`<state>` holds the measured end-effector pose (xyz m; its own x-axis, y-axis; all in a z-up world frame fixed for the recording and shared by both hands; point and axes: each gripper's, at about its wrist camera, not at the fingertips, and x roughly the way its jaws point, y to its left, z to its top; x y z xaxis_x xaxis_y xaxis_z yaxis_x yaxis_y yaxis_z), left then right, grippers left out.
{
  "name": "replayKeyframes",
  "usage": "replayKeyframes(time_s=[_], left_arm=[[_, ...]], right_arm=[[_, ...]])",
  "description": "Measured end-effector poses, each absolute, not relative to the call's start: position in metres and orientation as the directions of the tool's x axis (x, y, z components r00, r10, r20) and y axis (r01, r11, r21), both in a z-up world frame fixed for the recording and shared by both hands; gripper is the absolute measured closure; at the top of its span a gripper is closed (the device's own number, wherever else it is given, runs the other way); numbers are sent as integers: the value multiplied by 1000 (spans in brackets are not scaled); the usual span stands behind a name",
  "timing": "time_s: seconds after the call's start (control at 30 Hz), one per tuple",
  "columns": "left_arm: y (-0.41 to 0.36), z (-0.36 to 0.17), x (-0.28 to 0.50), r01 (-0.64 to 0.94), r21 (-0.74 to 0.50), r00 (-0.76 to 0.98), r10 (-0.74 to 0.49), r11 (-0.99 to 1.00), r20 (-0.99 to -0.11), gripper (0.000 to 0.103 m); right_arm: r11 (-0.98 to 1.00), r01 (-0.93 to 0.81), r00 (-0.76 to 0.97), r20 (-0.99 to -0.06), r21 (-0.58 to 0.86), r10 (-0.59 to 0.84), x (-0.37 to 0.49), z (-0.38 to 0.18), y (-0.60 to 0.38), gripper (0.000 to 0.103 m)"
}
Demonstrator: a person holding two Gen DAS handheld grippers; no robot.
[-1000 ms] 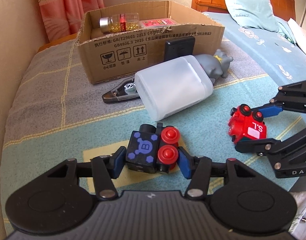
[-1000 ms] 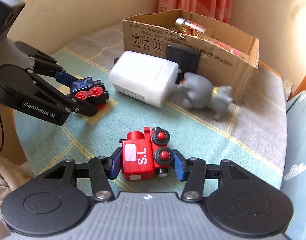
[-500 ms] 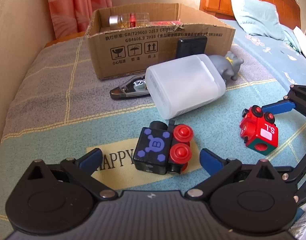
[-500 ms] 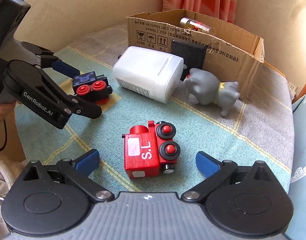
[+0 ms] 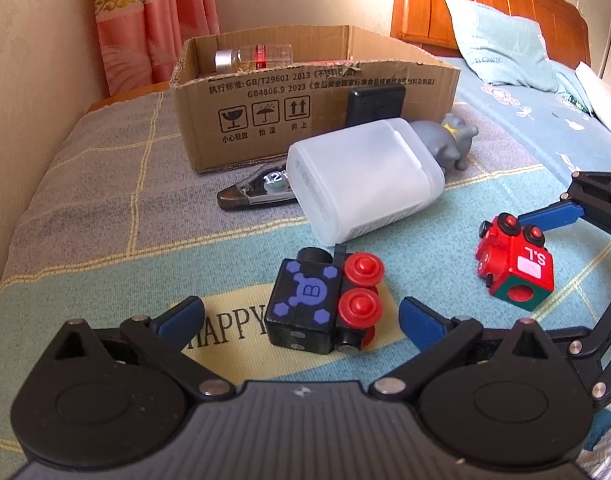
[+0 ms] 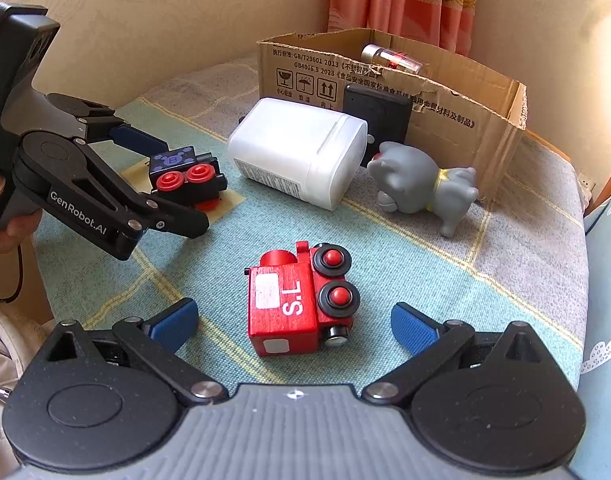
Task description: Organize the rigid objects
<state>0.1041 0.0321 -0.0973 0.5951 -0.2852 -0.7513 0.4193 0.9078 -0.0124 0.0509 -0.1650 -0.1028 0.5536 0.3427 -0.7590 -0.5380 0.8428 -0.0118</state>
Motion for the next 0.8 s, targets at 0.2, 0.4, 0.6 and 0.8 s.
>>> replayKeyframes(time_s=[0.2,0.4,0.6,0.8], left_arm=[[25,-91,100,454,2,592,-300,891,-748,14],[25,-90,101,452,-21,586,-314,892,-747,33],[30,-88,102,446,-34,583,-319,894,-748,37],[29,-88,102,450,-40,581,-327,892,-746,39]], right_arm=[[846,-533,568,-746,-11,348,49,-104,-166,0],[849,-528,573,-743,-12,346,47,-104,-167,0],[835,-550,552,-755,-11,354,52,-103,-164,0],[809,-588,538,-752,-11,381,57,-101,-158,11]])
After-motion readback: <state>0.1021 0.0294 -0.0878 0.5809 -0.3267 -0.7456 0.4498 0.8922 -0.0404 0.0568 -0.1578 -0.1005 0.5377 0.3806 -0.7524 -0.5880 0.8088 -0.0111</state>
